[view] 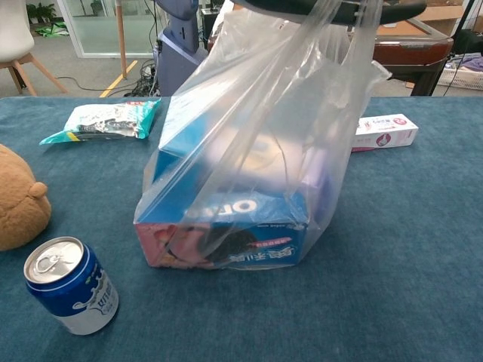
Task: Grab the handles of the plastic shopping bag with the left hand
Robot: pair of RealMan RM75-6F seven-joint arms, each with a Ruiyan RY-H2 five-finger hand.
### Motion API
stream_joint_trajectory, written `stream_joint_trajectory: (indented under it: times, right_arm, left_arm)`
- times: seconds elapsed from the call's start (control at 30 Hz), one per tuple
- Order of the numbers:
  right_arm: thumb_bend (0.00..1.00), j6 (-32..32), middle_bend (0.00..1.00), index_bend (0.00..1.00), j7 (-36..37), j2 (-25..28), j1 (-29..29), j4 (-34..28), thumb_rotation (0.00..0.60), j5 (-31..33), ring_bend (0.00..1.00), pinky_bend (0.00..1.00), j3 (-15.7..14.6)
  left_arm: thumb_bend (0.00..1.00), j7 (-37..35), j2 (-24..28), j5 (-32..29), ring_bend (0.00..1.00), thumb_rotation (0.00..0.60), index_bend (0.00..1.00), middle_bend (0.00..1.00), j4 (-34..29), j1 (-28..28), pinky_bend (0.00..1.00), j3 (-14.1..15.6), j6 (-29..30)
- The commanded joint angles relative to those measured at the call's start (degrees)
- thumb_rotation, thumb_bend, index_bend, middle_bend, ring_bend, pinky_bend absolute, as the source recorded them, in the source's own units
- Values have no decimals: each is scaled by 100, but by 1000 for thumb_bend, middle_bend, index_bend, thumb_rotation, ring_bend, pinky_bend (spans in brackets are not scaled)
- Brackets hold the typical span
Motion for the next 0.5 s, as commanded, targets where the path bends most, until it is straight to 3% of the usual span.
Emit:
stream_joint_trajectory:
  times: [0.03,0.2,0.37,0.5]
  right_arm:
    - [130,-2,212,132,2,-2,1,0,600,-5,115,211,0]
    - [130,-6,212,133,-7,-5,7,-7,600,-11,115,211,3]
    - [130,-22,212,133,-28,-4,24,-31,600,-22,115,211,9]
    - [130,-23,212,133,-56,5,40,-65,600,-44,115,211,14]
  left_arm:
    - [197,35,-70,-138,371,480,267,303,13,190,479,-285,-301]
    - [197,430,-29,-291,477,501,340,401,29,424,623,-495,-510]
    - [198,852,145,-516,517,504,381,447,-124,677,709,-670,-824]
    - [197,1150,263,-752,576,562,442,513,-247,910,812,-916,-1069]
